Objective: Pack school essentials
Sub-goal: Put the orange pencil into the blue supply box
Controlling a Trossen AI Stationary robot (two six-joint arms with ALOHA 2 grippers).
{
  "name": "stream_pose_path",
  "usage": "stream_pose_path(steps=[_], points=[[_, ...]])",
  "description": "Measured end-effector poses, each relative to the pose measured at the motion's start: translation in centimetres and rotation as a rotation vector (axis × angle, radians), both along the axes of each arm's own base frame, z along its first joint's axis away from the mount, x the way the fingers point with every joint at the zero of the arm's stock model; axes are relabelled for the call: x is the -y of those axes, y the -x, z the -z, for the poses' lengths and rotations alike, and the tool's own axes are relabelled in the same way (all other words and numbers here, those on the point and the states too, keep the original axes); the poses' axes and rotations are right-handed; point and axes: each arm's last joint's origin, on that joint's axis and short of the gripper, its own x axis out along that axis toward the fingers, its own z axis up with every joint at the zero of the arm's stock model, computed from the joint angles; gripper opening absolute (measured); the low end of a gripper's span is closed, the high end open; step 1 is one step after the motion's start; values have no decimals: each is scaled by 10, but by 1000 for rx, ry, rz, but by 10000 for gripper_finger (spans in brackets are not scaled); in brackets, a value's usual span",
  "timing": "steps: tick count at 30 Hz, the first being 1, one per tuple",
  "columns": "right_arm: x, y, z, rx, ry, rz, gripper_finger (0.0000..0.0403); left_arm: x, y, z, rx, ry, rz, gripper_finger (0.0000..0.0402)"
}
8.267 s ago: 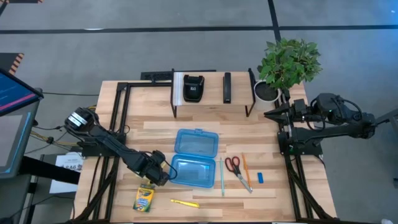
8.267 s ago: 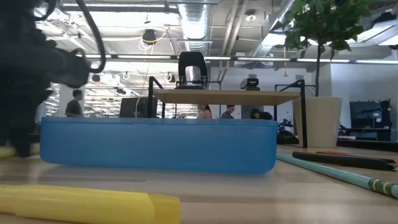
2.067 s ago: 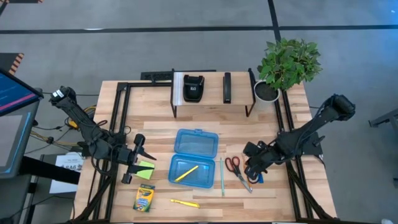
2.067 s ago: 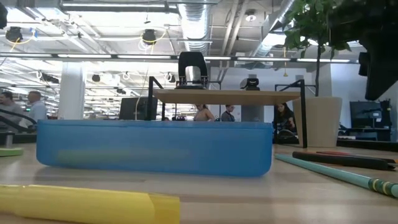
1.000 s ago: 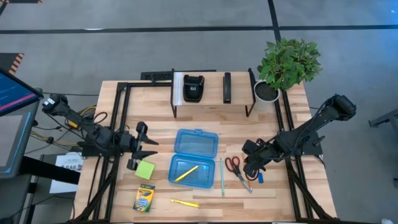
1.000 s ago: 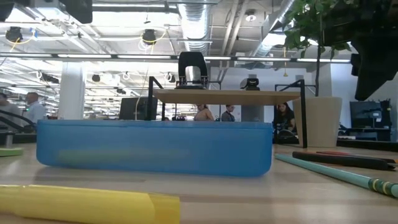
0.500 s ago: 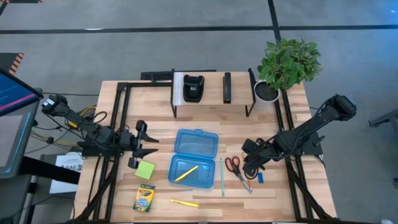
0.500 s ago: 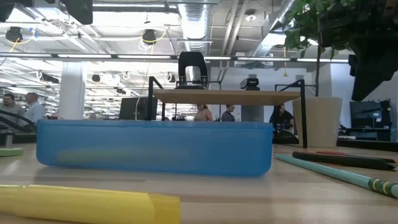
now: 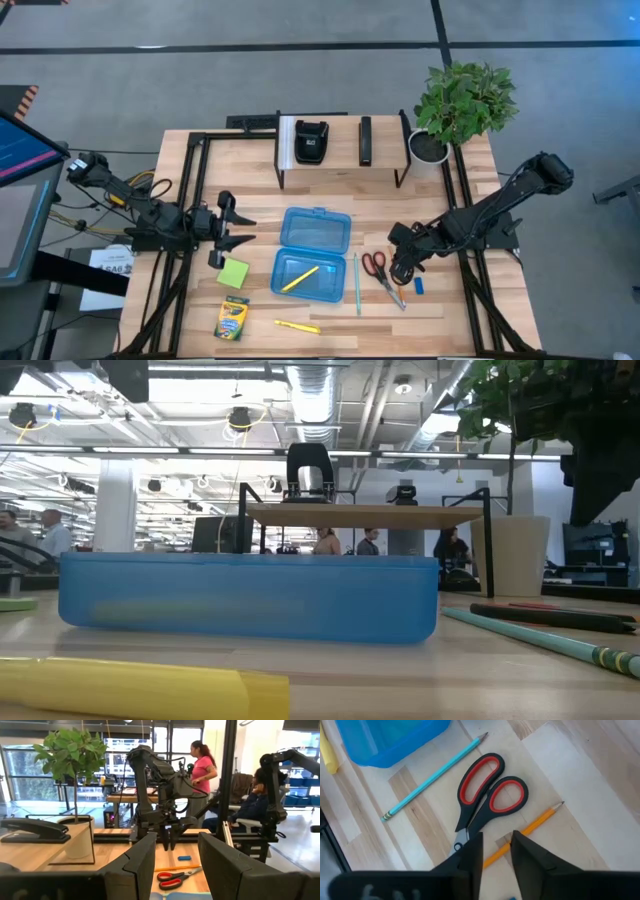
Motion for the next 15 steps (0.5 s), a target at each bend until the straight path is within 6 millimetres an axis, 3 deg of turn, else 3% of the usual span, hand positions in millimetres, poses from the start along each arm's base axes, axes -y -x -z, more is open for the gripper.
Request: stream_pose_path(steps=[7, 15], points=[[10, -1, 4, -57, 9, 72, 174, 0, 0, 2, -23, 4, 5, 138], [6, -8, 24, -172, -4, 100, 176, 0, 0, 2, -24, 13, 7, 138]])
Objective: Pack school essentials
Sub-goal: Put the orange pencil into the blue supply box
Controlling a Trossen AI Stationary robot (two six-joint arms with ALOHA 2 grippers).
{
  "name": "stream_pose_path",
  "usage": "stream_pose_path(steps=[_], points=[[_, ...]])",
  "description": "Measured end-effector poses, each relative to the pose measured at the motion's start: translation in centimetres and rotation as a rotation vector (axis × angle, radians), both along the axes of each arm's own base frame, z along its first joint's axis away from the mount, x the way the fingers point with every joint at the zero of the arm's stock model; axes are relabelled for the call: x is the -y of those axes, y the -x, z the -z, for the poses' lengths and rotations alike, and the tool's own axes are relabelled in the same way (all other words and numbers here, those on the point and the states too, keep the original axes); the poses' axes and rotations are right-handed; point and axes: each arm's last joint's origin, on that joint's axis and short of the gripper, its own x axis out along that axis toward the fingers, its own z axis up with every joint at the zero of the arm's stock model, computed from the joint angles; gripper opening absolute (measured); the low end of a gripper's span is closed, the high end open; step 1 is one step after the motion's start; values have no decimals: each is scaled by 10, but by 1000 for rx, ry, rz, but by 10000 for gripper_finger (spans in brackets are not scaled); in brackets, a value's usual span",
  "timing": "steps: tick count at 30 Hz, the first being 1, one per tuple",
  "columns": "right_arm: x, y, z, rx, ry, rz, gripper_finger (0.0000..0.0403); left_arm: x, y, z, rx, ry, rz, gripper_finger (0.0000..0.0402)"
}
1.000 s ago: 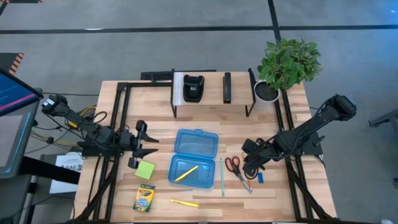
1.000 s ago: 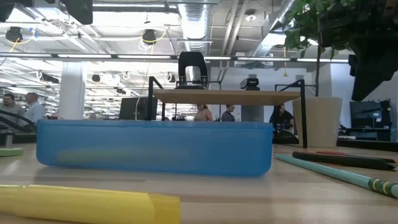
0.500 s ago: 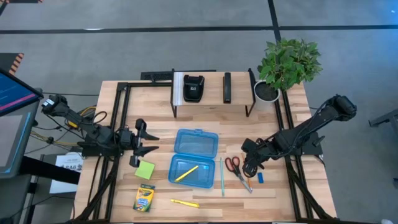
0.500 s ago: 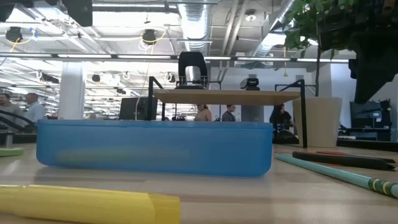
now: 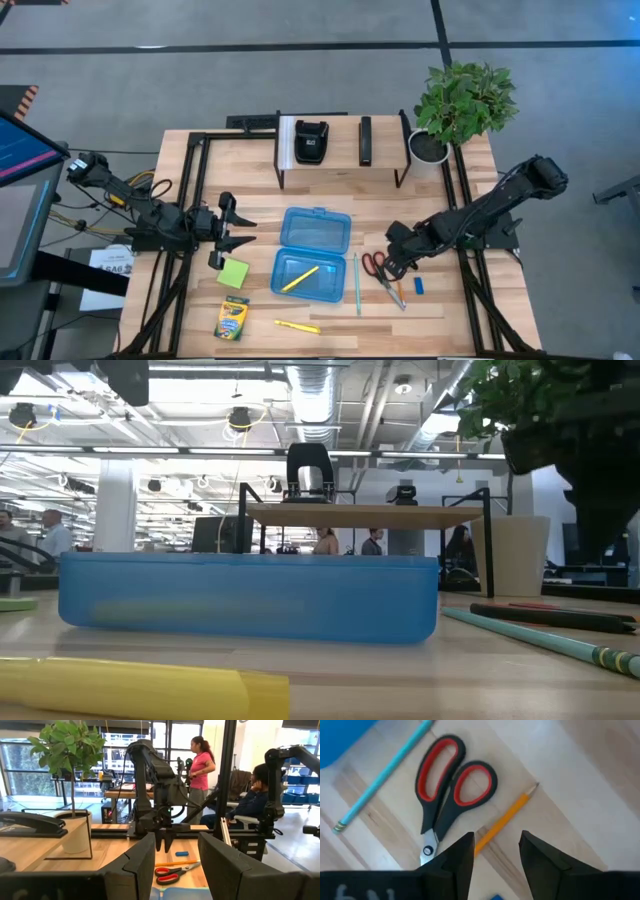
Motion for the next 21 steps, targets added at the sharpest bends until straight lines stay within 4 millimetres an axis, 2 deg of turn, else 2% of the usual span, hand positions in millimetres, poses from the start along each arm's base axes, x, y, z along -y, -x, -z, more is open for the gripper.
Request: stream_pose_path(steps=[11, 21], points=[[-20, -11, 33, -88, -17, 8, 173, 0, 0, 0, -1, 10, 3, 138], [-27, -15, 54, -161, 11, 26, 155, 0, 0, 0, 0, 19, 4, 138]])
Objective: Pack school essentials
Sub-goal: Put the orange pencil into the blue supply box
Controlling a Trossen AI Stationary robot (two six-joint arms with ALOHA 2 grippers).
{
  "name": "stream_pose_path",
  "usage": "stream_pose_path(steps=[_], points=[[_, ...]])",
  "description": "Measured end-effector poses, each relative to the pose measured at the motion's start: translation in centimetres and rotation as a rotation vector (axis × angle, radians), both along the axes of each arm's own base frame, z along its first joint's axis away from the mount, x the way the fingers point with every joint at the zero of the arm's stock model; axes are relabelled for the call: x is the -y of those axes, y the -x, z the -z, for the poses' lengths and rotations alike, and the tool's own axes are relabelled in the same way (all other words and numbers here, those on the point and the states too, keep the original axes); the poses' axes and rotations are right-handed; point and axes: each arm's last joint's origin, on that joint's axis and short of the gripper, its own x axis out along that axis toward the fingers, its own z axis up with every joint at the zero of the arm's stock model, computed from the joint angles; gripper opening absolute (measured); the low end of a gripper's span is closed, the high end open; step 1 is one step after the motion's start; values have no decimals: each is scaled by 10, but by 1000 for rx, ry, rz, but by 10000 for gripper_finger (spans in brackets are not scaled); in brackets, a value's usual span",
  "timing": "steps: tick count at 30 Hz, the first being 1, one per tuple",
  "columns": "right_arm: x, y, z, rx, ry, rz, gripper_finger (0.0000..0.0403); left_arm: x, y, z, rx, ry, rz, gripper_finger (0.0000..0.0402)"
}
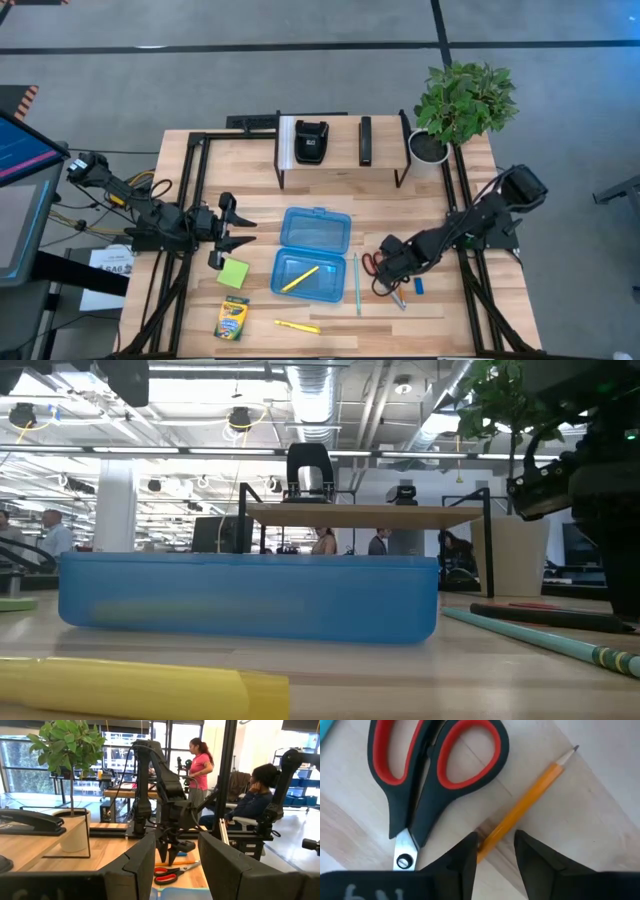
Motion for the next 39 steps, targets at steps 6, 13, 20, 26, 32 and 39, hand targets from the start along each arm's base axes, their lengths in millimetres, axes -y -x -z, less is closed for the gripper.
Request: stream_pose_path(steps=[6, 13, 20, 26, 32, 39], points=[[1, 1, 2, -17, 9, 3, 120, 0, 0, 0, 3, 26, 8, 138], [1, 1, 3, -26, 9, 20, 57, 0, 0, 0, 3, 26, 8, 138], [4, 3, -4, -14, -2, 40, 10, 0, 0, 0, -1, 24, 8, 138], [10, 11, -19, 18, 21, 65, 5, 0, 0, 0, -1, 24, 10, 138], [14, 18, -34, 60, 38, 83, 3, 0, 0, 0, -1, 24, 10, 138], [11, 6, -60, 214, 59, 46, 2, 0, 0, 0, -2, 26, 10, 138]])
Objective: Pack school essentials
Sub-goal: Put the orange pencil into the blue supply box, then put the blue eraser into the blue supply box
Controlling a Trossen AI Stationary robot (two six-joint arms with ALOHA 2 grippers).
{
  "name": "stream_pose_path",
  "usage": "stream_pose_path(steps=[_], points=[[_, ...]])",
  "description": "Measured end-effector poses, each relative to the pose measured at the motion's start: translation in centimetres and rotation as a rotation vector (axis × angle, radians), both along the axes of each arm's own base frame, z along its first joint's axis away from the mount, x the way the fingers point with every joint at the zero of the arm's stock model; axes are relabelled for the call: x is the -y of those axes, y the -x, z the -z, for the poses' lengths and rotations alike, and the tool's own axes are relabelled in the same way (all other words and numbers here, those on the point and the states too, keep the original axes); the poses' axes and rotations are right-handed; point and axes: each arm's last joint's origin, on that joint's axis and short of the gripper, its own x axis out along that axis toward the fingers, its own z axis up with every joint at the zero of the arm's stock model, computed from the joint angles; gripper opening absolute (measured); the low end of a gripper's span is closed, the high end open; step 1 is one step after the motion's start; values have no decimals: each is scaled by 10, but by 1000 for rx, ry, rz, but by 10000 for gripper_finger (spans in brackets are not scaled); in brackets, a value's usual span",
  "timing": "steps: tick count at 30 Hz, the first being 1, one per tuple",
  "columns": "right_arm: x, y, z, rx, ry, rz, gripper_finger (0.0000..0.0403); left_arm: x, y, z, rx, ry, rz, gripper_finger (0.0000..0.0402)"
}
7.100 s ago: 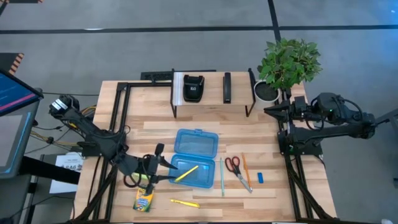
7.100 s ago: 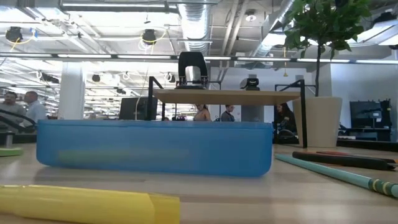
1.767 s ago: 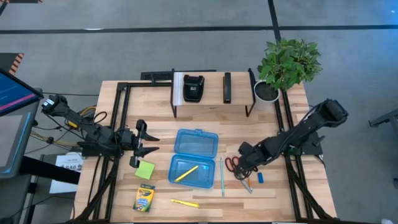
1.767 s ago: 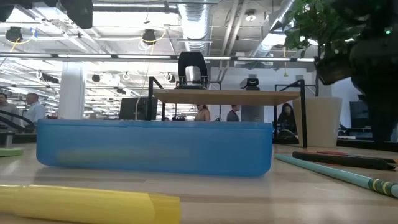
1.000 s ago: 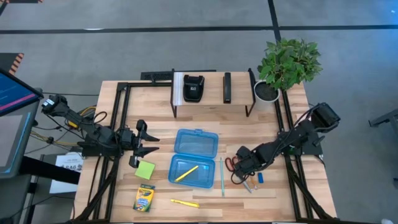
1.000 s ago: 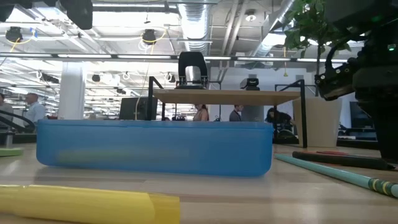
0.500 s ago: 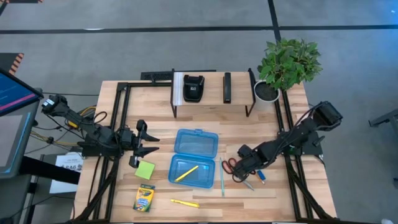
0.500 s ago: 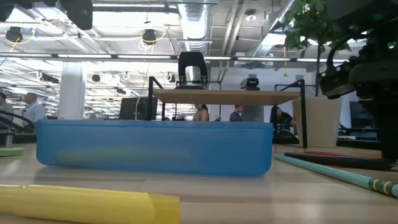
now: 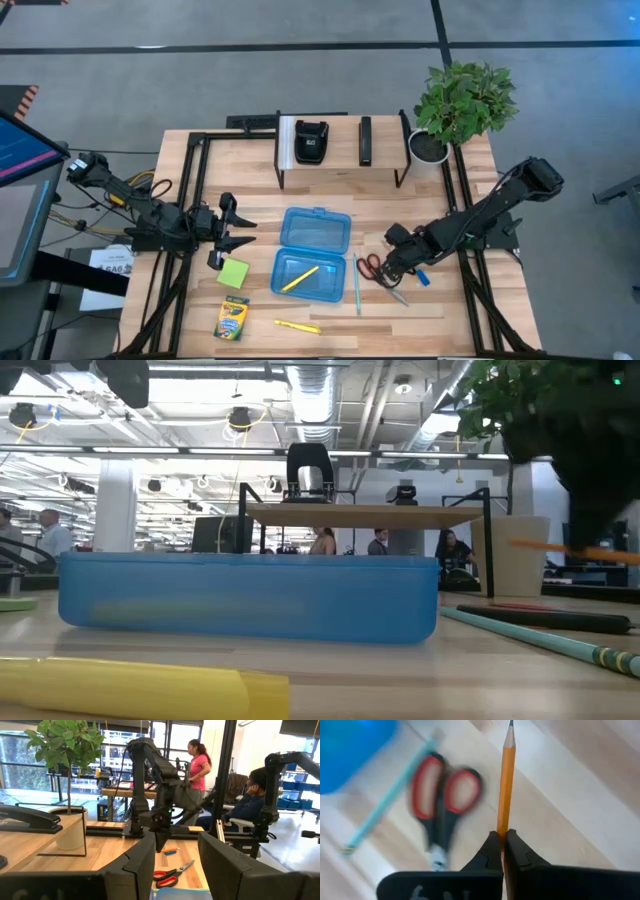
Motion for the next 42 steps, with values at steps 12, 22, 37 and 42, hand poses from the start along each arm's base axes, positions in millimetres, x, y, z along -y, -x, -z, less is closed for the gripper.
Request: stream_pose_path(steps=[12, 22, 37, 42], points=[[-8, -93, -50, 381, 84, -264, 1, 0, 0, 1, -16, 49, 6, 138], [-11, -182, -55, 403, 111, -511, 1, 0, 0, 0, -9, 51, 6, 138], [4, -207, -43, 147, 139, -579, 16, 1, 0, 3, -30, 41, 37, 138], [-13, -181, -71, 119, 232, -591, 29, 1, -1, 6, -60, 62, 41, 138]])
